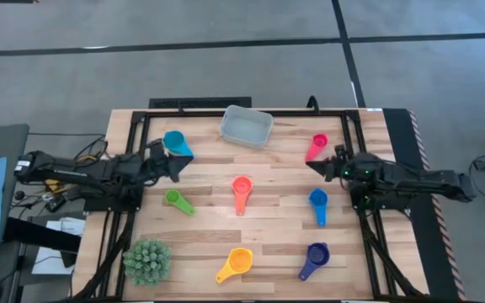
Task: Nest measuring cups in basket
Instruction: Stack the yellow measuring cup on the light blue measuring cup
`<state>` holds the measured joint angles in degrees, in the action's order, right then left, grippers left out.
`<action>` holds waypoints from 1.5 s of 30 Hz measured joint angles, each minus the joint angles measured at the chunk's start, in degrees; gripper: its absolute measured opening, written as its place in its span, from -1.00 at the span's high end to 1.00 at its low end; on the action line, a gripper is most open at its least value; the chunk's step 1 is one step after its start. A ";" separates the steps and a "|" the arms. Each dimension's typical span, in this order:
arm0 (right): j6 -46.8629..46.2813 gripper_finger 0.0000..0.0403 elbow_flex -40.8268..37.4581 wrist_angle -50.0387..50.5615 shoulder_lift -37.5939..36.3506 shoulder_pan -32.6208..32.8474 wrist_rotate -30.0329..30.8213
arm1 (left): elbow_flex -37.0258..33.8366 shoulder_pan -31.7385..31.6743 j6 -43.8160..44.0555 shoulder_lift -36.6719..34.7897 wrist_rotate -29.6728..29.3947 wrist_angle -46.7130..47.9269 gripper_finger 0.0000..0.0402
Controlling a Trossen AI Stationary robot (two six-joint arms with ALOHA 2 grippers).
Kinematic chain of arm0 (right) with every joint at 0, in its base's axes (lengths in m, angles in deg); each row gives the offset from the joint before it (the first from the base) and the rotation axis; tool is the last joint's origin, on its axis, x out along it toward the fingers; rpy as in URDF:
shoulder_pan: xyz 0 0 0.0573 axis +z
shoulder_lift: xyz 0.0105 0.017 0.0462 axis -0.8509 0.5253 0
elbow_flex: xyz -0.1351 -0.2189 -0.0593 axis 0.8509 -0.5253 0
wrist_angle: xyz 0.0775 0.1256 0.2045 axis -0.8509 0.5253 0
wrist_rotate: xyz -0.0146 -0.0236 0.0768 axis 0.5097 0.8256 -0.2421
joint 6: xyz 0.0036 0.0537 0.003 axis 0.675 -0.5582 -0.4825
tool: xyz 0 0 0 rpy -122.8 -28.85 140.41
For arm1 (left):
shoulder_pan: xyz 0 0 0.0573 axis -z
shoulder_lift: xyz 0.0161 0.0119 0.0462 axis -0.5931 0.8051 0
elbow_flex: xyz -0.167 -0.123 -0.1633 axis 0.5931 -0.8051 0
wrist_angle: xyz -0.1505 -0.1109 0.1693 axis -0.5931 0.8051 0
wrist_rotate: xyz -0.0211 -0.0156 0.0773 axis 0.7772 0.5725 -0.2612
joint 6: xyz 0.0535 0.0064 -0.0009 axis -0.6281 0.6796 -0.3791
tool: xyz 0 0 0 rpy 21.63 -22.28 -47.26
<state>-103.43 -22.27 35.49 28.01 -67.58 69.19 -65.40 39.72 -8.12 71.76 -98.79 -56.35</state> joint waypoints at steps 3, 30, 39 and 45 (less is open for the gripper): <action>-0.09 0.96 3.88 -0.35 6.51 0.71 0.10 | 5.50 -0.90 0.48 2.60 -4.36 7.43 0.97; -27.29 0.06 51.06 20.59 73.85 34.36 2.06 | 14.55 14.06 3.36 23.44 19.49 19.94 0.50; -26.62 0.07 71.41 27.95 90.63 37.65 -2.65 | 14.55 18.99 4.83 27.77 14.19 22.26 0.50; -26.31 -0.14 80.70 32.45 98.57 35.85 -4.98 | 14.55 21.11 4.82 27.83 10.54 22.26 0.50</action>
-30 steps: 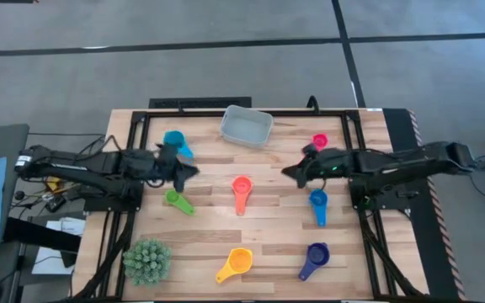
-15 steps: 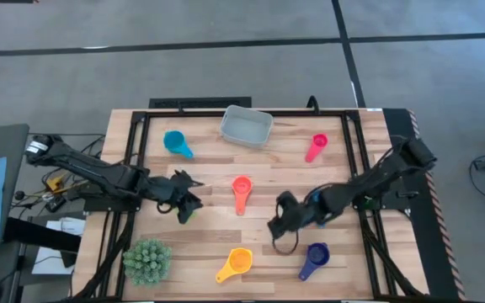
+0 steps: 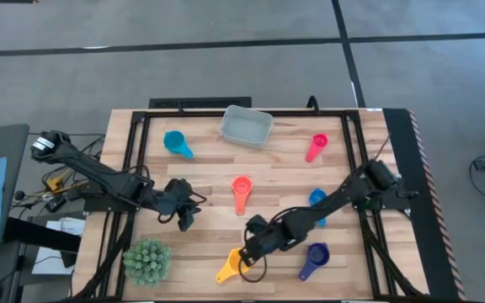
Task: Nest measuring cups in basket
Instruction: Stack the yellow measuring cup on the light blue measuring cup
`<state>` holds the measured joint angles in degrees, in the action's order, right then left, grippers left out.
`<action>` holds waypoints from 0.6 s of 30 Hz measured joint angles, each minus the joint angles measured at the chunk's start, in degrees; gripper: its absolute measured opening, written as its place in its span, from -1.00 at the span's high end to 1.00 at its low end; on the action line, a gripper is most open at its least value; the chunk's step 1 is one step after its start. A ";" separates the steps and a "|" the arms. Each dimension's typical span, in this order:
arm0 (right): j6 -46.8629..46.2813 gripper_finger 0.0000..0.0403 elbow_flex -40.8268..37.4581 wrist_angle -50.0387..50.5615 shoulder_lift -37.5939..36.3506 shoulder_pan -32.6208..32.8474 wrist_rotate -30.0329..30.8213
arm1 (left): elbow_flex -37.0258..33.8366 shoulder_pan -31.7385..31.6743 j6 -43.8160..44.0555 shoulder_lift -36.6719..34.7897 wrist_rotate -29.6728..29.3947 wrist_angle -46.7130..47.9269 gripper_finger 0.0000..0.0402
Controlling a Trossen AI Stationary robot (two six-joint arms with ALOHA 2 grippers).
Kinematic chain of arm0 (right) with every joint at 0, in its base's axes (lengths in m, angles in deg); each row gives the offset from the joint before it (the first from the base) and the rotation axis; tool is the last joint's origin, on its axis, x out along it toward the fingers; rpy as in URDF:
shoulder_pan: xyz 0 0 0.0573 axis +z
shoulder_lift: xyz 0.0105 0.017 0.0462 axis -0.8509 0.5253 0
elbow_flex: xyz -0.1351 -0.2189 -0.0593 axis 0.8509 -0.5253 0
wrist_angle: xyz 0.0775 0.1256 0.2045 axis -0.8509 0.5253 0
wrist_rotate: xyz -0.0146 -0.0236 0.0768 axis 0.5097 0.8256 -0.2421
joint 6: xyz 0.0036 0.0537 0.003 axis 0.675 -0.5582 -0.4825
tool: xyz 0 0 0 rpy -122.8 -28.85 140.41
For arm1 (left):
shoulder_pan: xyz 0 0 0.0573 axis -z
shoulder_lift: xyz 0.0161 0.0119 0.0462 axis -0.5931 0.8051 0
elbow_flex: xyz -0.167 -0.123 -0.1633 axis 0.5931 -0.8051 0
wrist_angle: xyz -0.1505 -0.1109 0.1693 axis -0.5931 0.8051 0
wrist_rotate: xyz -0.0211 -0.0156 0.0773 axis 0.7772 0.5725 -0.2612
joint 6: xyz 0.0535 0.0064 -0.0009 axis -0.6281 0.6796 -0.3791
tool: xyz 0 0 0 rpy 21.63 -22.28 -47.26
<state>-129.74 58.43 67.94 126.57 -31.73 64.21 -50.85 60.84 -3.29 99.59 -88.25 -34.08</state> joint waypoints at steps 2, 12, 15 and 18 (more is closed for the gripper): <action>-1.39 -0.20 1.69 1.65 1.93 -0.61 -1.14 | 0.00 0.64 0.00 0.00 -0.01 -0.01 0.50; -0.25 -0.19 2.10 -3.72 6.05 -0.67 -4.36 | -0.07 4.63 4.37 0.00 -2.19 2.98 0.50; -0.21 -0.12 2.17 -3.54 7.08 -0.73 -4.39 | -0.05 6.30 5.76 0.00 -4.16 3.88 0.50; 0.32 -0.01 1.95 -1.45 7.10 -1.22 -5.52 | -0.07 7.51 6.73 -0.02 -5.13 4.14 0.50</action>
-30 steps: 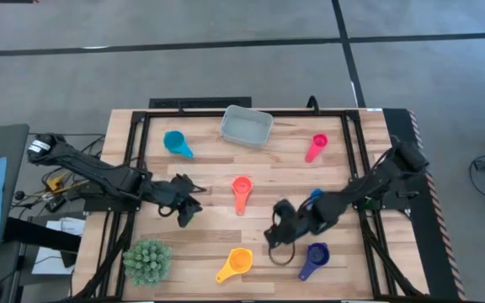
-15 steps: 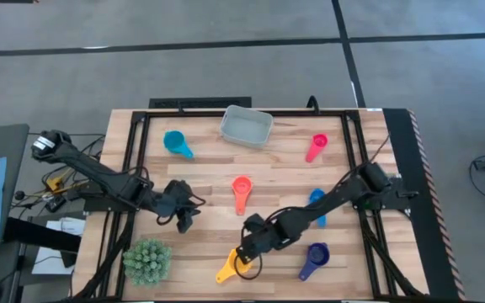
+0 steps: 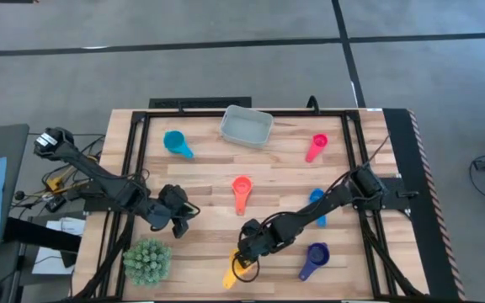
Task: Nest measuring cups in basket
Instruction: Stack the yellow measuring cup on the light blue measuring cup
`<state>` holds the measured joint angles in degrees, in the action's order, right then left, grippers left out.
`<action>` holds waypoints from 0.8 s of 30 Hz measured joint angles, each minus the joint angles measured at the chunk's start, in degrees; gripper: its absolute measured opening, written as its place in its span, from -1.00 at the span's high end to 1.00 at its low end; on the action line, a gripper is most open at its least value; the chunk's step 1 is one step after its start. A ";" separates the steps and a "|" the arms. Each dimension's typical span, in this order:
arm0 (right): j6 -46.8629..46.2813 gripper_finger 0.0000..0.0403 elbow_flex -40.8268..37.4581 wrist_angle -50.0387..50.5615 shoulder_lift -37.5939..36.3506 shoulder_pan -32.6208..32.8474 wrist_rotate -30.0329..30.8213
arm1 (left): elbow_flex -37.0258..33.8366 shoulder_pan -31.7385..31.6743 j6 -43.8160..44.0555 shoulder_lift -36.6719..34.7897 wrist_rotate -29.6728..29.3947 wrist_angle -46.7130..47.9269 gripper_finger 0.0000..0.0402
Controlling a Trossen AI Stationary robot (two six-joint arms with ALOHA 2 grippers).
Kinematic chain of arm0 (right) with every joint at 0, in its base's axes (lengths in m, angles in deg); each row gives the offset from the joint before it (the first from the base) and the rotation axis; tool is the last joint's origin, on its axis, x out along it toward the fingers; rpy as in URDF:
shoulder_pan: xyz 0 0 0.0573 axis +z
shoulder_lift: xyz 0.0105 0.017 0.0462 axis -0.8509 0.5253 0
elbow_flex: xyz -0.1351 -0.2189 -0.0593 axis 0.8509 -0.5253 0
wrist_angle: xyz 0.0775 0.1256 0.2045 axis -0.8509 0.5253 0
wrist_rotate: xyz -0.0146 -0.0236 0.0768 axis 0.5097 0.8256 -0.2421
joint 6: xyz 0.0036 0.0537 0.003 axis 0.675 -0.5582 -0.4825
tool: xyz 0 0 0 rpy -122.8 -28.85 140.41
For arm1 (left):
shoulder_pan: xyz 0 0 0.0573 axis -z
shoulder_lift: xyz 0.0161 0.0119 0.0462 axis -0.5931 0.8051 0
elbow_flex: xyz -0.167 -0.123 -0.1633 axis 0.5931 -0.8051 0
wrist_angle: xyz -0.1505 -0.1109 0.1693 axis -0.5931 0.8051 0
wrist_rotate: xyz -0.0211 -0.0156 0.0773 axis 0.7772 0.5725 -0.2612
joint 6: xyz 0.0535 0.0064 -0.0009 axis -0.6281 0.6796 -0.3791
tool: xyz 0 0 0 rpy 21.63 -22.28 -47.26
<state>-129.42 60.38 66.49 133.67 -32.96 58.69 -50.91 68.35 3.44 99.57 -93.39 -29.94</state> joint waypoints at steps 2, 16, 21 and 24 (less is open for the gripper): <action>0.31 0.11 0.17 -0.68 0.00 -0.12 -0.29 | 0.00 0.35 0.34 0.01 -0.35 0.37 0.50; 12.58 0.88 5.45 9.78 -0.64 -3.16 7.09 | 0.00 -0.49 -1.22 0.02 -3.01 -4.18 0.50; 20.43 0.96 12.39 18.62 -0.83 -5.84 13.47 | 0.00 -2.59 -5.33 0.02 -2.85 -11.70 0.50; 24.43 0.92 14.11 18.16 -0.85 -8.46 15.26 | 0.29 -4.21 -8.04 0.00 -2.84 -14.97 0.50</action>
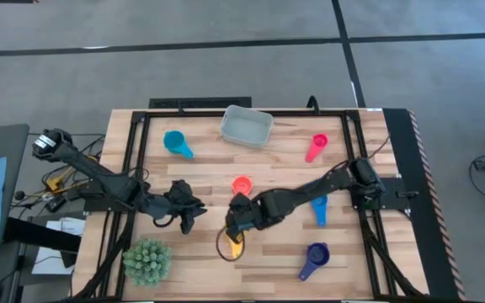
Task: Nest measuring cups in basket
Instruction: Stack the yellow measuring cup on the light blue measuring cup
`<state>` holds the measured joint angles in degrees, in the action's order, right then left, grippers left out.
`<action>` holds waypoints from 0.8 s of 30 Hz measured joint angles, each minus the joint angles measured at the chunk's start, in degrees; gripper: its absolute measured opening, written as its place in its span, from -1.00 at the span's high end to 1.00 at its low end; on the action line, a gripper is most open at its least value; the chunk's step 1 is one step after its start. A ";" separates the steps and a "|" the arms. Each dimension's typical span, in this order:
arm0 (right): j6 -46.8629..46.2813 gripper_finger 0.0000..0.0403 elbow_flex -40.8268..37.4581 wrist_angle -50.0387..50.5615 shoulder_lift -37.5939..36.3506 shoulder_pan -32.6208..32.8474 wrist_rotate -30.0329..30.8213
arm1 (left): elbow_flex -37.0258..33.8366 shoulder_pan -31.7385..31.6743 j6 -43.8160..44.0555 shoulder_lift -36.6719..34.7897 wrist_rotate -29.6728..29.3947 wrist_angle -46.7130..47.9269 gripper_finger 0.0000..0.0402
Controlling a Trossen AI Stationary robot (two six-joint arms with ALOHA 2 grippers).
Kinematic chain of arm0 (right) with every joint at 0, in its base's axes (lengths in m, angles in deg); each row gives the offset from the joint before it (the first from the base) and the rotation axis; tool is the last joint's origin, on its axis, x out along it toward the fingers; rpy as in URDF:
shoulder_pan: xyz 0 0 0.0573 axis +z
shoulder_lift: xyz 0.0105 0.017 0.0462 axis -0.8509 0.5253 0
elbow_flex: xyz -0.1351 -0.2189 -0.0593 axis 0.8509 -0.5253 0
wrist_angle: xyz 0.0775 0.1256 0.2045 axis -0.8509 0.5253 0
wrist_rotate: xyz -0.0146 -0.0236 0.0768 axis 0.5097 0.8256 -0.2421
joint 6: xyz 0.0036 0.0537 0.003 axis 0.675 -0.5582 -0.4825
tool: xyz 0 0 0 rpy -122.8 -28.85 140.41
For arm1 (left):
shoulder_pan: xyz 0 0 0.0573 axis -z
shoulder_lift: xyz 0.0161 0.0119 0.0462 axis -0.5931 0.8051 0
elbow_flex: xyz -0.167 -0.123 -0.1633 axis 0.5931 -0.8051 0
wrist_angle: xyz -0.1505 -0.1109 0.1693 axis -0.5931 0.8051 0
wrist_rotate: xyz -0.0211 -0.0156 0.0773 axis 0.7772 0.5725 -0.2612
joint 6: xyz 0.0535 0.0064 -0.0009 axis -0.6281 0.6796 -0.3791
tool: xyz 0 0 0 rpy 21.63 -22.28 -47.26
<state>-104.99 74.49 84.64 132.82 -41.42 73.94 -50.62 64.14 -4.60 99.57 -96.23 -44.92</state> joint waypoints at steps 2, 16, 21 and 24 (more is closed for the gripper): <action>3.93 0.89 0.88 0.50 0.13 -2.42 0.61 | 1.39 -1.06 -0.35 -0.10 0.06 1.87 0.50; 34.73 0.88 6.96 -14.63 0.23 -22.89 -1.01 | 19.80 -11.10 8.65 -9.13 -14.84 46.33 0.50; 38.67 0.96 6.99 -24.81 1.65 -29.27 -9.75 | 20.10 -16.43 10.95 -12.84 -15.90 48.30 0.51; 41.61 0.95 7.09 -29.09 2.11 -31.59 -11.23 | 20.04 -19.30 13.40 -13.68 -16.05 50.48 0.55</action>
<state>-63.38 81.59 55.55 134.93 -73.01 62.72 -30.58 44.84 8.79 85.89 -112.28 5.56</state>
